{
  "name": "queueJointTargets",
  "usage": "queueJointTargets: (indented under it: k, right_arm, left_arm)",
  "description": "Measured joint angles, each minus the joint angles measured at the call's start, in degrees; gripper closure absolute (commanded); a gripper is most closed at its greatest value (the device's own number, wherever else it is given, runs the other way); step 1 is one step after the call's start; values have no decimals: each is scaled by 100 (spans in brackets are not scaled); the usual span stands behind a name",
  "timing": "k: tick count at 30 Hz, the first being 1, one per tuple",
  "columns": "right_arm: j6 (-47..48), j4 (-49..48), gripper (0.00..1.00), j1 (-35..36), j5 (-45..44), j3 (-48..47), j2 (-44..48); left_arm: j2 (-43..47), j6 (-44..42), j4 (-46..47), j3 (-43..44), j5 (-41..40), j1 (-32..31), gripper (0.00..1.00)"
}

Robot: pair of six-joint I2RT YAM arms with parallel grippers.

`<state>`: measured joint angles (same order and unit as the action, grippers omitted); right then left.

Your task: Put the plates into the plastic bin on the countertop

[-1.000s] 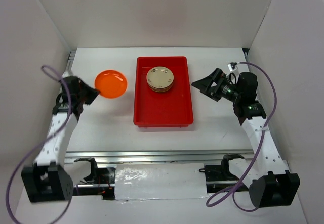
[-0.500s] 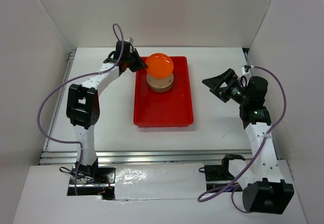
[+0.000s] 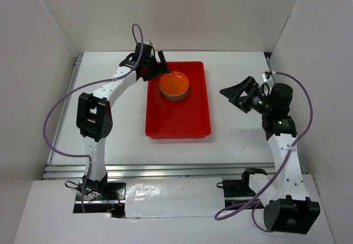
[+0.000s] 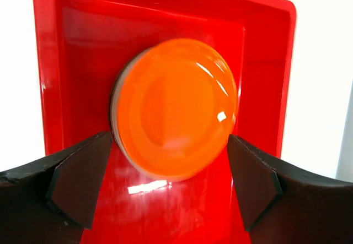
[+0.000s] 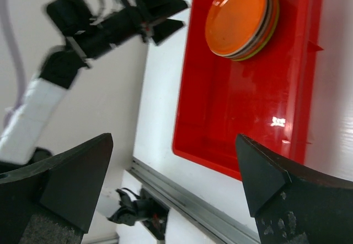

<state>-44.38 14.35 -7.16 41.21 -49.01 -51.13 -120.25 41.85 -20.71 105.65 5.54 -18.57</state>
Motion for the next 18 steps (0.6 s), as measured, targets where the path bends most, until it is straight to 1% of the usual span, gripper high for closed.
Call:
queueJointTargets:
  k: [2,4,6,9,12,14,18]
  right_arm:
    - [192,238,0,0,-68,-122,7]
    - [450,656,0,63,-361,-391,17]
    - [723,1025,0,238,-890,-717,59]
    - [1143,1585,0,946,-2035,-1196,208]
    - [1464,2065,0,1821,-3340,-1572,398]
    - [1582,2361,0,2293,-4140,-1714,533]
    - [1705,2922,0,3211,-5567,-1864,857]
  left_arm:
    - [313,-140,-308,0,-356,-166,1]
    - [745,-280,-824,142,-925,-389,1]
    - [1224,-411,-1333,382,-1510,-588,1]
    - [2205,-557,-1895,378,-2277,-699,1]
    - [3390,-584,-2347,-356,-3104,-474,1]
    - [4153,-557,-2695,-1097,-3552,-271,1]
    - [5593,-494,-3064,-2850,-3810,-146,1]
